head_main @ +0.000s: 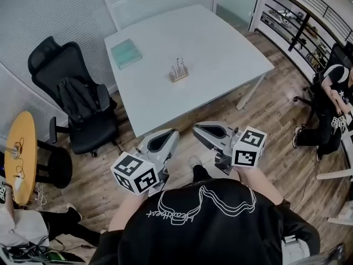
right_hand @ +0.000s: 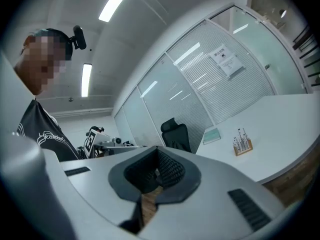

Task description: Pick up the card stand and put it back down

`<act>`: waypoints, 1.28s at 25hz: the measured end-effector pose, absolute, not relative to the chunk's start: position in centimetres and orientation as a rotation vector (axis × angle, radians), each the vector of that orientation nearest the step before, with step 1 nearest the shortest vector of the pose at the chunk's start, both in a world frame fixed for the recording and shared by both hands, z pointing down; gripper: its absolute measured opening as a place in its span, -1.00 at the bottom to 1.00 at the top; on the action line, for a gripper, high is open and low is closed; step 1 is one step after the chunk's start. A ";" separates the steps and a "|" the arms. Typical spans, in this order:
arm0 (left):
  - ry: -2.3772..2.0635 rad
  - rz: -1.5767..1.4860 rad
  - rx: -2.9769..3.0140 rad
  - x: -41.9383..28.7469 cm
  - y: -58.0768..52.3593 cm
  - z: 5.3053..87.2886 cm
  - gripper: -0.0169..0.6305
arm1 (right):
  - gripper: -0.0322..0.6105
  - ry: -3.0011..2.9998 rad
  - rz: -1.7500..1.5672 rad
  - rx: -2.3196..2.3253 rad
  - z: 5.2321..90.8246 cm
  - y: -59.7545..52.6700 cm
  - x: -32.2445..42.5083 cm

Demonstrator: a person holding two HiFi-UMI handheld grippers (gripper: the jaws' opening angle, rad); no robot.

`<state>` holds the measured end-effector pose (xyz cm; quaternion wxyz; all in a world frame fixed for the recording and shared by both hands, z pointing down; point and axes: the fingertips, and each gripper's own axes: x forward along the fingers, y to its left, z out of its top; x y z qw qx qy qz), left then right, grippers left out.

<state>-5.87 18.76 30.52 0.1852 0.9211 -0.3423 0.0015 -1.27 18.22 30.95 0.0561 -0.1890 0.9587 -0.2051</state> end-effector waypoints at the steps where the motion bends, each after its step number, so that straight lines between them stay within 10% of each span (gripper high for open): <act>1: -0.976 0.005 2.588 -5.8 17.8 30.5 -0.89 | -0.88 2.914 -0.625 -0.555 30.9 17.3 -1.3; 32: -1.192 0.026 2.429 -5.8 -5.9 35.5 -0.88 | -0.87 2.977 -0.684 -0.659 35.1 -8.8 3.4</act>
